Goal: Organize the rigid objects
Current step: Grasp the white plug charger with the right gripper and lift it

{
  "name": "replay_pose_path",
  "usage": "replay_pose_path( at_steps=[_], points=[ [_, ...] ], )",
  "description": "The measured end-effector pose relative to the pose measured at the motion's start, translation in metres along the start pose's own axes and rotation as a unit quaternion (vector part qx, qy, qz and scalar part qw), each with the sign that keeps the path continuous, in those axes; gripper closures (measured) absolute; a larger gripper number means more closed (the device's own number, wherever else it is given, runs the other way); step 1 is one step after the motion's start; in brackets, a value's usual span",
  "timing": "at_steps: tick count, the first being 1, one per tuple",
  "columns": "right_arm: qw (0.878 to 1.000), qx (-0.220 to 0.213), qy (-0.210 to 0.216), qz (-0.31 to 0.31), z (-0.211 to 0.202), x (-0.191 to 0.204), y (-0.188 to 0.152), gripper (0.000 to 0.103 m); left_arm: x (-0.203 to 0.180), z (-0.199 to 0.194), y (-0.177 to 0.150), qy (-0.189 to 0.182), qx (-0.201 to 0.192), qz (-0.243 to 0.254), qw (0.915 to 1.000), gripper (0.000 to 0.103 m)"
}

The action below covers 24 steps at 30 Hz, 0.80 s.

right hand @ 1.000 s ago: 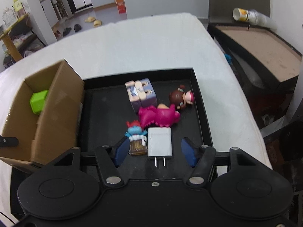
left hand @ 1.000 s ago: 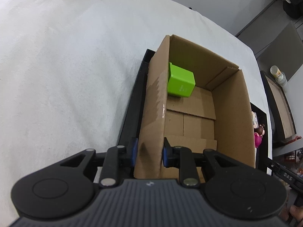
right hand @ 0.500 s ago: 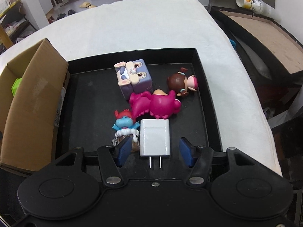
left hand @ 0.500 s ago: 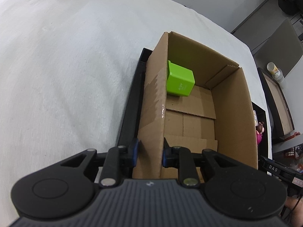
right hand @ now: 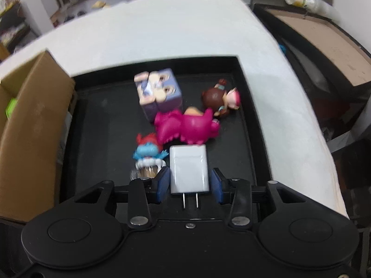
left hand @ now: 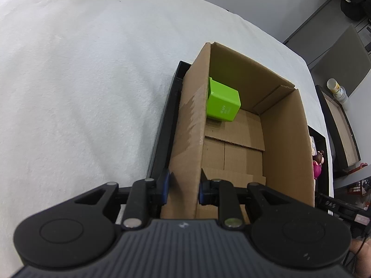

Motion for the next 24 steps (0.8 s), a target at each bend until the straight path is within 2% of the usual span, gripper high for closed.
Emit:
replay_pose_path(
  at_steps=[2, 10, 24],
  points=[
    [1.0, 0.014, -0.007, -0.008, 0.006, 0.002, -0.005, 0.066, 0.001, 0.0, 0.0, 0.0, 0.0, -0.001, 1.0, 0.081],
    [1.0, 0.005, -0.004, -0.016, -0.011, 0.004, -0.011, 0.067, -0.001, 0.001, 0.003, -0.002, -0.005, 0.002, 1.0, 0.081],
    [0.999, -0.037, -0.009, -0.021, -0.062, 0.014, 0.0, 0.067, 0.004, -0.001, 0.002, -0.013, -0.009, 0.0, 0.9999, 0.08]
  ],
)
Point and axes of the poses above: each gripper's, at about its wrist camera, not at the fingertips, and z roughly the way its jaws point, x to its left, y to its top, the point moved 6 cm from there along z, roughly the way its jaws point, and after that the axes turned 7 degrees about x, right-handed, at the moved point
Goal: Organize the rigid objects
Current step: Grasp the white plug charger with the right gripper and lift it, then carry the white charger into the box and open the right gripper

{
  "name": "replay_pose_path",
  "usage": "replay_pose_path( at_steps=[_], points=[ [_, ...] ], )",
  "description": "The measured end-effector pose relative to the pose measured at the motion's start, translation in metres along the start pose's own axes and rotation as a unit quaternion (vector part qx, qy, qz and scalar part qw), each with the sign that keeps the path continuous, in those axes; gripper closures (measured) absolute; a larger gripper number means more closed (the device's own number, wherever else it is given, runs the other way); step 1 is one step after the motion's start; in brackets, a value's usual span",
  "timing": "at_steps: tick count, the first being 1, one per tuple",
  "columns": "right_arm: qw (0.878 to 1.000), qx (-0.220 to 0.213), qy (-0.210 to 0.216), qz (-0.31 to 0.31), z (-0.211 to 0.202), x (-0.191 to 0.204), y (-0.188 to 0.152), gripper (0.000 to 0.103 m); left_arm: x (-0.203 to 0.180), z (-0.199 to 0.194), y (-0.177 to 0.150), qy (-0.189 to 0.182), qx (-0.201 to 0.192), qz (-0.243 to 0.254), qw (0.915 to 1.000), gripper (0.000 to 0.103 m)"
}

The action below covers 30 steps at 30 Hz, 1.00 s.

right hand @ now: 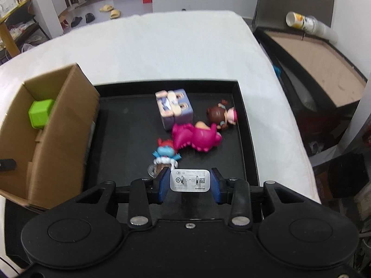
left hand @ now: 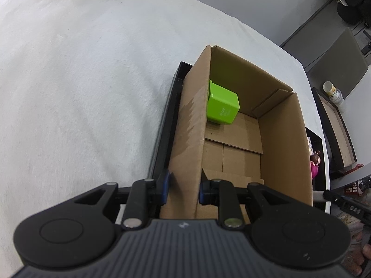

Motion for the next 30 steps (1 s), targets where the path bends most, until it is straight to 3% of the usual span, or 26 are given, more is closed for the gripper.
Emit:
replay_pose_path(
  at_steps=[14, 30],
  points=[
    [0.998, -0.046, 0.034, -0.031, -0.049, 0.033, 0.026, 0.067, 0.0, -0.001, 0.001, 0.0, 0.002, 0.002, 1.0, 0.08],
    [0.994, -0.066, 0.062, -0.064, -0.066, 0.079, 0.043, 0.067, 0.001, 0.001, 0.003, -0.008, 0.008, 0.005, 0.9999, 0.08]
  ],
)
Point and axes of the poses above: each gripper's, at about its wrist camera, not at the fingertips, and z roughly the way its jaws point, x to its left, y to its top, the point moved 6 cm from there along z, roughly the way its jaws point, and after that the axes turned 7 degrees about x, right-handed, at the moved point
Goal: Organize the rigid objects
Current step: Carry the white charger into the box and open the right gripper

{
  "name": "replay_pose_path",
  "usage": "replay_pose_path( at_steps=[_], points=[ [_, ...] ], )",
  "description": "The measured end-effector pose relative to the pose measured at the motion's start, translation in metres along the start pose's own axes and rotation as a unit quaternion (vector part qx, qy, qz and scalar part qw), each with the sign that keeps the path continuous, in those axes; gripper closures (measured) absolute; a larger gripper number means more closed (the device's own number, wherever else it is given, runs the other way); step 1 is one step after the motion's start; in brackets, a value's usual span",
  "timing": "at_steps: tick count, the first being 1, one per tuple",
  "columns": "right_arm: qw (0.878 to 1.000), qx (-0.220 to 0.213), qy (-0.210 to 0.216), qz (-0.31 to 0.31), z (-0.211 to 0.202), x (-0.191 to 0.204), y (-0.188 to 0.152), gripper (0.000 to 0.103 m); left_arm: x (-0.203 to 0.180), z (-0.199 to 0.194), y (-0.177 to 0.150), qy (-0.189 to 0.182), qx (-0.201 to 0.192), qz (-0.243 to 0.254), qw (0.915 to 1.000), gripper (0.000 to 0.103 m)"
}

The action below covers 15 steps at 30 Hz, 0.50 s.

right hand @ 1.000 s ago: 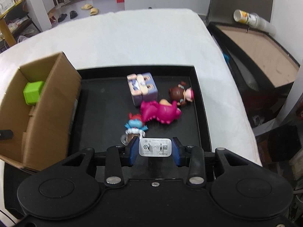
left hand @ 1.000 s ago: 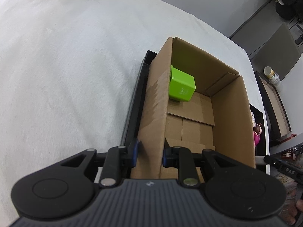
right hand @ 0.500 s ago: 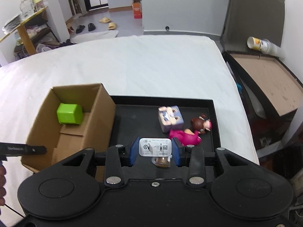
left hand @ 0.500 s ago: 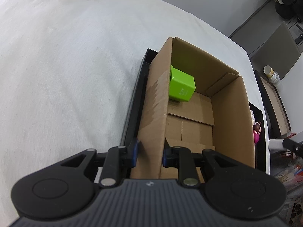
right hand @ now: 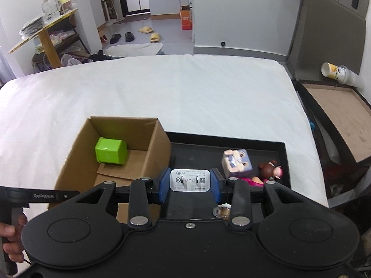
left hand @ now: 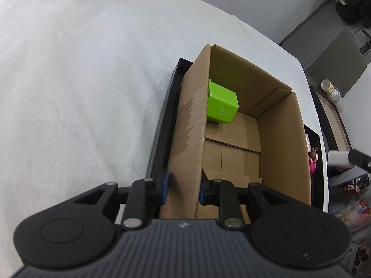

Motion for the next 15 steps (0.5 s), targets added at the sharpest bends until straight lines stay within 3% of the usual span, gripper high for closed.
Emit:
replay_pose_path(
  at_steps=[15],
  points=[
    [0.998, -0.006, 0.042, -0.049, 0.016, 0.059, 0.024, 0.066, -0.001, 0.001, -0.001, -0.006, 0.004, 0.014, 0.9999, 0.079]
  ],
)
Point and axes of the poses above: each gripper's, at about its wrist camera, not at the fingertips, and z roughly the way its jaws point, x to its left, y to its top, the point moved 6 cm from there along z, roughly the way its jaws point, and after that the axes turned 7 degrees about x, right-handed, at the moved point
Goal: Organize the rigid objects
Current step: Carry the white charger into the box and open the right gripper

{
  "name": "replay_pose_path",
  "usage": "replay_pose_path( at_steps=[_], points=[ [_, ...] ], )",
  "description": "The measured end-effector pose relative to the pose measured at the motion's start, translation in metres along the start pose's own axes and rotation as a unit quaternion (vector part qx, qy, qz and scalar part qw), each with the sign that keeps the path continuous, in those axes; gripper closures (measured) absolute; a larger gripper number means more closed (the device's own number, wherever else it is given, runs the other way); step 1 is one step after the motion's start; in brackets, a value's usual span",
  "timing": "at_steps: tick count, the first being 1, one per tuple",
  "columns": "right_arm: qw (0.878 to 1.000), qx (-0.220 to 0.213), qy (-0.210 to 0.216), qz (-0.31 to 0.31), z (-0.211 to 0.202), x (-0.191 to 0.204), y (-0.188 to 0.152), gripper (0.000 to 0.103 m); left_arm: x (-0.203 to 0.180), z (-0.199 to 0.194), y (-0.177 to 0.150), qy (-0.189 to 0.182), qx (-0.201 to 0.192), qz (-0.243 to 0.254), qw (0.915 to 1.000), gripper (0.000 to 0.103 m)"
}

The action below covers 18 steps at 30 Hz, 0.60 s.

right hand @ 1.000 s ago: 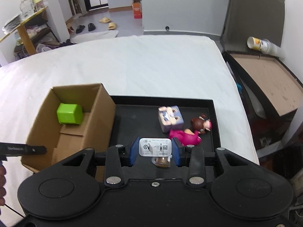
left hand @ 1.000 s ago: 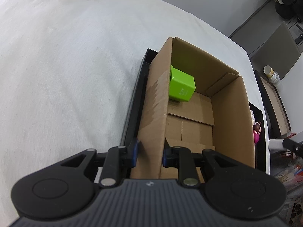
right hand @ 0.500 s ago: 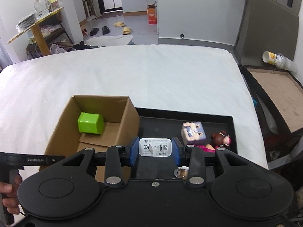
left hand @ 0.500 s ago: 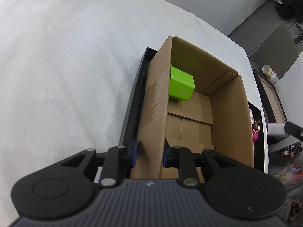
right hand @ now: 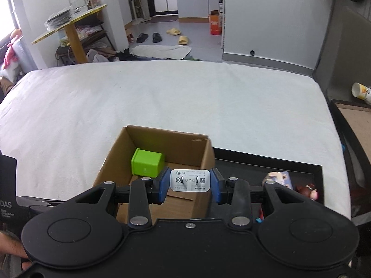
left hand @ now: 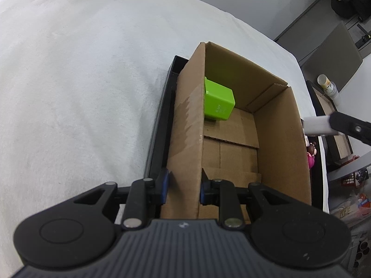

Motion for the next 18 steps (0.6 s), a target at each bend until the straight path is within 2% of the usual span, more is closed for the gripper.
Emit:
replay_pose_path(
  at_steps=[12, 18],
  points=[
    [1.0, 0.017, -0.003, -0.009, 0.04, 0.018, 0.012, 0.066, 0.006, -0.001, 0.002, -0.011, 0.005, 0.006, 0.9999, 0.079],
    [1.0, -0.003, -0.012, 0.004, 0.04, 0.014, 0.018, 0.063, 0.005, -0.002, 0.004, -0.018, 0.001, 0.011, 0.9998, 0.075]
  ],
)
Point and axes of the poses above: each gripper's, at about its wrist camera, not at the fingertips, and z roughly the way its jaws point, x to its left, y to its top, the point moved 6 cm from there along z, roughly the way its jaws point, and after that the axes turned 7 degrees about x, right-handed, at the moved point
